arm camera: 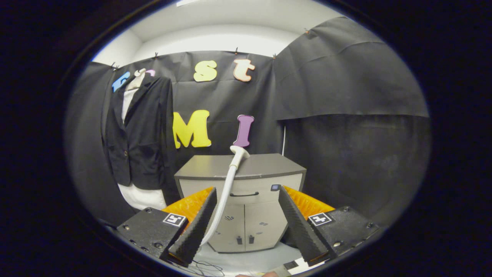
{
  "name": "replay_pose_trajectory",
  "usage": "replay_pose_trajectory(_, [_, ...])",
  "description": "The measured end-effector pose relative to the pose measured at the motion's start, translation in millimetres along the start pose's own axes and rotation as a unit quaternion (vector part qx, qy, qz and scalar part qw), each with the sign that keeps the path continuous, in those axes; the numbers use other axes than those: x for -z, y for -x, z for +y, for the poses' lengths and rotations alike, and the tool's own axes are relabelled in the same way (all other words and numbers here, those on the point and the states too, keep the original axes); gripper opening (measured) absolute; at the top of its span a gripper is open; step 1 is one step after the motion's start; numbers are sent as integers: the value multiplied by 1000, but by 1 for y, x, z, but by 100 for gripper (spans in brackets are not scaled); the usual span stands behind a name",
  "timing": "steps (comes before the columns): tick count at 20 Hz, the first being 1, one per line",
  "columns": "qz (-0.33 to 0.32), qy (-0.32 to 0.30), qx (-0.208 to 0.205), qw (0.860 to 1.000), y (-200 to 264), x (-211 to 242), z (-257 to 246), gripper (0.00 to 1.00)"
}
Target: Iron the clothes twice with a garment steamer, once on the left side and once on the right side.
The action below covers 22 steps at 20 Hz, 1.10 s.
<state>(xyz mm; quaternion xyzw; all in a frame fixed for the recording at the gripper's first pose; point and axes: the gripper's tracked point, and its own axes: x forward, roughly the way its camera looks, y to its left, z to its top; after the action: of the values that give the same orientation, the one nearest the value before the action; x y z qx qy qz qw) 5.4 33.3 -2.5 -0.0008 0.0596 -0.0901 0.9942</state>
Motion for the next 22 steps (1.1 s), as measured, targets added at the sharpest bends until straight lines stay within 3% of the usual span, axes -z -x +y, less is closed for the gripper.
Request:
replay_pose_trajectory(9, [17, -7, -26, 1000, -32, -37, 45, 100])
replay_pose_trajectory(12, [41, -9, -18, 999, -64, -43, 44, 100])
replay_pose_trajectory(22, [124, -40, -65, 989, -219, -52, 51, 100])
